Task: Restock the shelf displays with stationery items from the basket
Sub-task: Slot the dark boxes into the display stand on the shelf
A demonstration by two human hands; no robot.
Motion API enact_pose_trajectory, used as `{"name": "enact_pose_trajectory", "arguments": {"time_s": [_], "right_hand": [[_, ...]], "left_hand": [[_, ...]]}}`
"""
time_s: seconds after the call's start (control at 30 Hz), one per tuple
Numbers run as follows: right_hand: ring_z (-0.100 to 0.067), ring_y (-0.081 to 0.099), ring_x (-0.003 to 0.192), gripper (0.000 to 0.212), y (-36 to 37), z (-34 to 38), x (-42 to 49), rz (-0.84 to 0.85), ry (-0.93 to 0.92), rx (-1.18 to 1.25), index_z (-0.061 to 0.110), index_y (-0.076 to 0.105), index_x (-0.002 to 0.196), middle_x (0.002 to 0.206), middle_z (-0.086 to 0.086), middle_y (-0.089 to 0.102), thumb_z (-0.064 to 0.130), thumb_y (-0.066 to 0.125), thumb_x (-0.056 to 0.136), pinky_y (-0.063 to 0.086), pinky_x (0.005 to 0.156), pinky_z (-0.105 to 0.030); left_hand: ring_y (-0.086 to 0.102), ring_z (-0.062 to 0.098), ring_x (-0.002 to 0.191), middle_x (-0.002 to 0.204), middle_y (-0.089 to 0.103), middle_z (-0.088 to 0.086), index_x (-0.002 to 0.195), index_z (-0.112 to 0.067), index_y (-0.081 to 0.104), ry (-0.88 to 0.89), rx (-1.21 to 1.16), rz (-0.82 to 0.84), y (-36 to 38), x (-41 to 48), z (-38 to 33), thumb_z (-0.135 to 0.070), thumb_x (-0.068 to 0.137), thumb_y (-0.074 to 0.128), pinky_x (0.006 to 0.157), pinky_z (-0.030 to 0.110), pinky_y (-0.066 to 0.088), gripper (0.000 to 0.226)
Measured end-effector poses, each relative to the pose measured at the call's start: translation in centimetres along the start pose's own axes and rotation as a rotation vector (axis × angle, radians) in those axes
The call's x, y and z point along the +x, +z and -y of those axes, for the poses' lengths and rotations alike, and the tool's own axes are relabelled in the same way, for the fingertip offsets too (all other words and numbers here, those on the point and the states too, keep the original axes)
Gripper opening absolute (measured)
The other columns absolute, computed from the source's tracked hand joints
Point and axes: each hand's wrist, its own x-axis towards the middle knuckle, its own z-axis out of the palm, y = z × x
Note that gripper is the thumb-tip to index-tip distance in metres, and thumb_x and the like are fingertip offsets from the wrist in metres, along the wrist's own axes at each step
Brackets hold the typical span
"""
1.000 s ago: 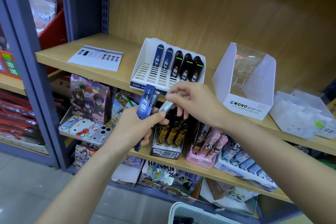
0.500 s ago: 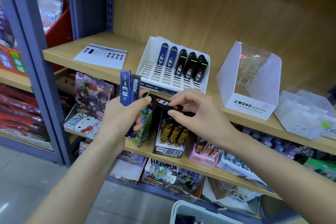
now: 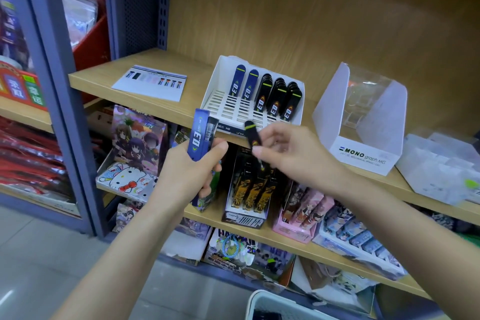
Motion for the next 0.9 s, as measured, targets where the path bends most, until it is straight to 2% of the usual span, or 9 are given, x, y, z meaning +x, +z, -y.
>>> {"name": "enact_pose_trajectory", "arguments": {"time_s": [0.07, 0.13, 0.27, 0.33, 0.4, 0.43, 0.63, 0.77, 0.9], "right_hand": [[-0.017, 0.067, 0.076, 0.023, -0.9, 0.0, 0.6, -0.152, 0.010, 0.047, 0.027, 0.046, 0.090, 0.088, 0.005, 0.065, 0.018, 0.067, 0.085, 0.055, 0.079, -0.041], [-0.026, 0.069, 0.078, 0.029, -1.7, 0.1, 1.3, -0.284, -0.016, 0.131, 0.020, 0.039, 0.095, 0.091, 0.002, 0.063, 0.007, 0.064, 0.087, 0.055, 0.077, -0.045], [-0.012, 0.069, 0.075, 0.018, -2.7, 0.0, 3.2, -0.435, -0.049, 0.136, 0.014, 0.037, 0.105, 0.089, 0.005, 0.055, 0.008, 0.051, 0.096, 0.056, 0.069, -0.022], [-0.011, 0.068, 0.078, 0.007, -2.7, -0.5, 4.4, -0.468, -0.036, 0.114, 0.017, 0.041, 0.102, 0.089, 0.005, 0.055, 0.012, 0.045, 0.099, 0.057, 0.074, -0.029], [-0.020, 0.067, 0.086, 0.006, -2.5, -0.8, 5.4, -0.484, -0.053, 0.054, 0.020, 0.047, 0.097, 0.088, 0.005, 0.057, 0.014, 0.046, 0.099, 0.055, 0.080, -0.042], [-0.023, 0.066, 0.089, 0.007, -2.4, -0.8, 5.7, -0.484, -0.073, 0.017, 0.020, 0.050, 0.096, 0.088, 0.004, 0.059, 0.014, 0.048, 0.098, 0.054, 0.081, -0.044], [-0.017, 0.068, 0.078, 0.011, -3.0, -0.9, 6.7, -0.417, -0.102, -0.142, 0.019, 0.062, 0.094, 0.087, -0.009, 0.069, 0.011, 0.054, 0.094, 0.056, 0.077, -0.040], [-0.012, 0.062, 0.070, 0.014, -4.0, -0.9, 7.2, -0.349, -0.122, -0.261, 0.012, 0.068, 0.099, 0.077, -0.004, 0.065, 0.010, 0.056, 0.093, 0.053, 0.080, -0.035], [-0.016, 0.054, 0.081, 0.019, -4.3, -0.1, 7.7, -0.291, -0.196, -0.420, 0.011, 0.070, 0.107, 0.089, -0.002, 0.057, 0.012, 0.059, 0.092, 0.046, 0.083, -0.030]], "left_hand": [[0.032, 0.009, 0.039, 0.055, 0.045, -0.003, 0.096, -0.009, 0.058, -0.035, -0.007, 0.022, 0.0, 0.0, 0.0, -0.022, 0.091, 0.061, 0.035, 0.020, 0.027, 0.014], [0.031, 0.010, 0.039, 0.057, 0.044, 0.000, 0.091, -0.010, 0.048, -0.041, 0.007, 0.037, 0.1, 0.0, 0.1, -0.021, 0.093, 0.059, 0.035, 0.021, 0.027, 0.015], [0.033, 0.011, 0.038, 0.063, 0.049, 0.004, 0.092, -0.009, 0.042, -0.025, 0.027, 0.043, 0.2, 0.0, 0.2, -0.017, 0.095, 0.054, 0.036, 0.023, 0.028, 0.015], [0.033, 0.011, 0.039, 0.067, 0.052, 0.006, 0.093, -0.009, 0.044, -0.015, 0.029, 0.046, 0.3, 0.0, 0.2, -0.016, 0.095, 0.054, 0.036, 0.023, 0.029, 0.012], [0.034, 0.011, 0.039, 0.072, 0.054, 0.006, 0.092, -0.009, 0.046, 0.000, 0.036, 0.049, 0.2, -0.1, 0.2, -0.016, 0.095, 0.054, 0.036, 0.023, 0.030, 0.011], [0.034, 0.012, 0.039, 0.075, 0.055, 0.006, 0.091, -0.009, 0.047, 0.007, 0.041, 0.050, 0.2, -0.1, 0.1, -0.017, 0.095, 0.054, 0.036, 0.023, 0.030, 0.011], [0.034, 0.011, 0.037, 0.072, 0.059, 0.001, 0.089, -0.007, 0.051, -0.009, 0.036, 0.032, -0.1, -0.4, -0.3, -0.023, 0.094, 0.057, 0.037, 0.022, 0.032, 0.017], [0.032, 0.009, 0.033, 0.046, 0.053, -0.009, 0.091, -0.004, 0.051, -0.019, 0.054, 0.039, -0.2, -0.5, -0.5, -0.025, 0.094, 0.057, 0.036, 0.018, 0.031, 0.022], [0.033, 0.008, 0.033, 0.044, 0.051, -0.009, 0.090, -0.005, 0.051, -0.036, 0.044, 0.045, 0.0, -0.5, -0.5, -0.024, 0.094, 0.057, 0.035, 0.018, 0.031, 0.021]]}}
